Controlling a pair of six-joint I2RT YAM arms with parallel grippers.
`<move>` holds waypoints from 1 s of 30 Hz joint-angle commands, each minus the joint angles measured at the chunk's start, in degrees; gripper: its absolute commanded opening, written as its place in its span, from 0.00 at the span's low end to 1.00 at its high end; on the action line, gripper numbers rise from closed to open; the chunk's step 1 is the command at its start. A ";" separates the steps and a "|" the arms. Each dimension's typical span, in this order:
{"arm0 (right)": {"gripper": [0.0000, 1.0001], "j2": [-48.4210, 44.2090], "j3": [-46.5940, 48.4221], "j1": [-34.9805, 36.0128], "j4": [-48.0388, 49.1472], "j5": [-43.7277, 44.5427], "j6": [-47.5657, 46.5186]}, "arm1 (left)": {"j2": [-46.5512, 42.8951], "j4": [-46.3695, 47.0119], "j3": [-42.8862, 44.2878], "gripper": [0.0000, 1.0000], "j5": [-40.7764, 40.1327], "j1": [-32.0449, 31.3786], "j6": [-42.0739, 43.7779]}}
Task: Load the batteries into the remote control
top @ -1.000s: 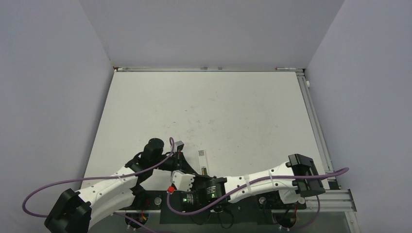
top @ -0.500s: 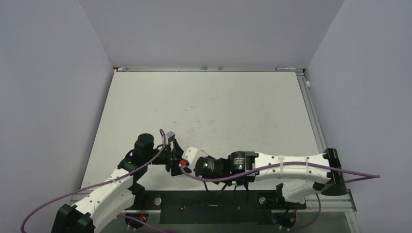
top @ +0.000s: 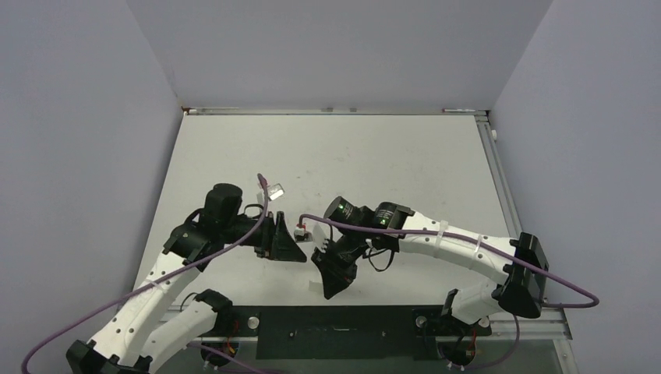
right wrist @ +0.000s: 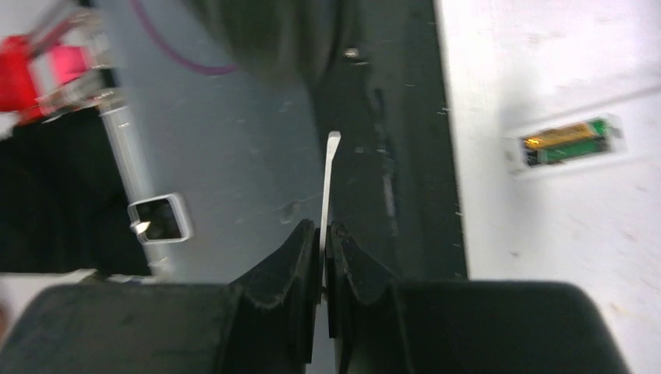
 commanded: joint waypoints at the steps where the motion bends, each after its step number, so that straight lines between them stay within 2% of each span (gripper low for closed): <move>1: 0.08 3.25 -1.57 -1.59 5.46 -18.97 -3.56 | 0.67 -13.07 7.46 0.63 -8.29 -11.78 16.42; 4: 0.08 3.49 -2.21 -3.55 6.51 -22.98 -4.63 | -0.35 -13.56 6.24 0.63 -9.45 -15.79 16.82; 10: 0.09 3.68 -2.33 -4.87 7.51 -26.03 -5.54 | -1.61 -10.49 1.50 0.61 -5.75 -16.49 15.35; 15: 0.08 3.29 -2.64 -5.01 11.76 -26.55 -2.20 | -1.29 -7.98 0.30 0.60 -4.82 -16.77 14.36; 21: 0.09 3.10 -2.88 -5.68 14.27 -26.43 -0.36 | -1.63 -1.00 -1.63 0.57 -1.08 -17.22 9.34; 30: 0.08 1.38 -4.55 -6.80 22.57 -24.88 6.84 | -2.94 0.91 -4.32 0.48 0.10 -18.79 6.62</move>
